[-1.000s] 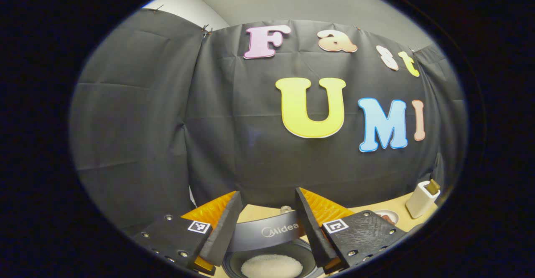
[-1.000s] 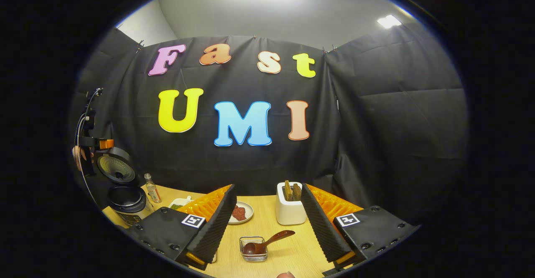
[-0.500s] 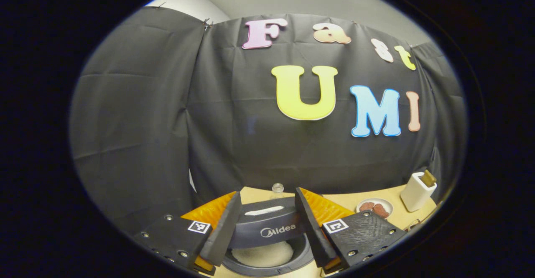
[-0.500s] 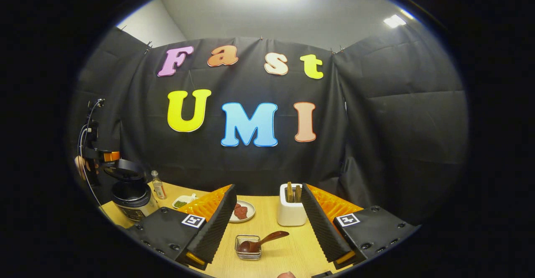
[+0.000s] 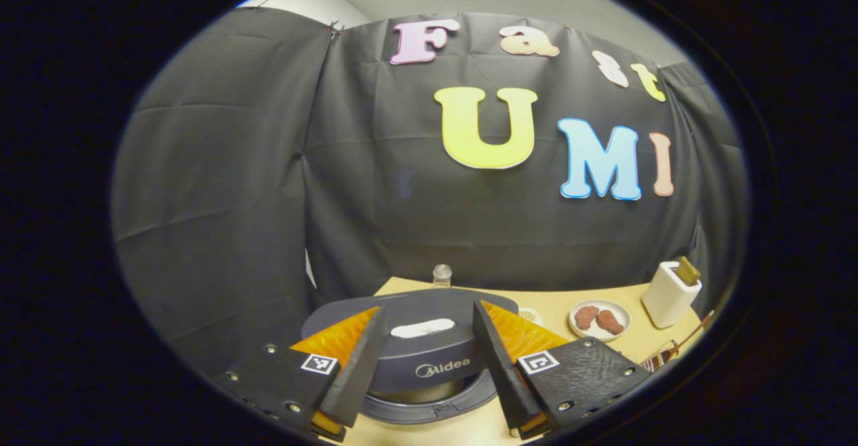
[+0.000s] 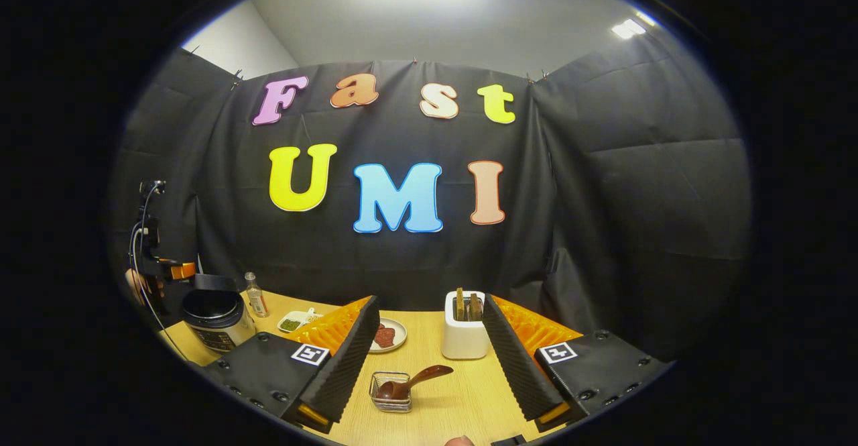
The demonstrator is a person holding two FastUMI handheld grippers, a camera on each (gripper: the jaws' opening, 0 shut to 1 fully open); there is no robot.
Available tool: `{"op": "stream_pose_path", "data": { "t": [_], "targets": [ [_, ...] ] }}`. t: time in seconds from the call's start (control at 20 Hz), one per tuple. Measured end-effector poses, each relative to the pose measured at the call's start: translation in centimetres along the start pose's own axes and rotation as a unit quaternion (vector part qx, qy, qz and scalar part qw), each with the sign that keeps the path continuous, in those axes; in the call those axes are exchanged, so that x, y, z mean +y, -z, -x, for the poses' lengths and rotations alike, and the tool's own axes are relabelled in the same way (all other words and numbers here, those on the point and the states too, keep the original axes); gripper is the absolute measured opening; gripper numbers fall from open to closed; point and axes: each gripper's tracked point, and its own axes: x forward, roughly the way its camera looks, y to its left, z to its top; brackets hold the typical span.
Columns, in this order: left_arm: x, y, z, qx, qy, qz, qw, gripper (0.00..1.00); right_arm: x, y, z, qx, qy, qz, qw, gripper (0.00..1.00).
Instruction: Close the left gripper, press the button to open the rice cooker; take a wooden spoon from the chopstick holder with the right hand, scoop a spoonful of rice and pour it into the rice cooker, then put the wooden spoon back into the chopstick holder.
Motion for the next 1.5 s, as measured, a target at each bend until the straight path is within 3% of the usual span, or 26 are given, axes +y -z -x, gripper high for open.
{"op": "stream_pose_path", "data": {
  "t": [0.85, 1.25, 1.5],
  "targets": [
    [-1.3, 10.0, 1.1, 0.050, -0.010, -0.029, 0.998, 0.83, -1.4, 1.0, 1.4, 0.011, -0.007, 0.004, 1.000, 0.98],
    [-1.1, 10.9, 1.1, 0.028, -0.020, -0.019, 0.999, 0.85, -3.4, 0.6, 3.0, 0.005, 0.006, 0.002, 1.000, 0.98],
    [-1.5, 10.5, 1.4, 0.020, -0.026, -0.038, 0.999, 0.84, -4.6, 0.1, 3.9, -0.005, 0.008, -0.015, 1.000, 0.98]
  ]
}}
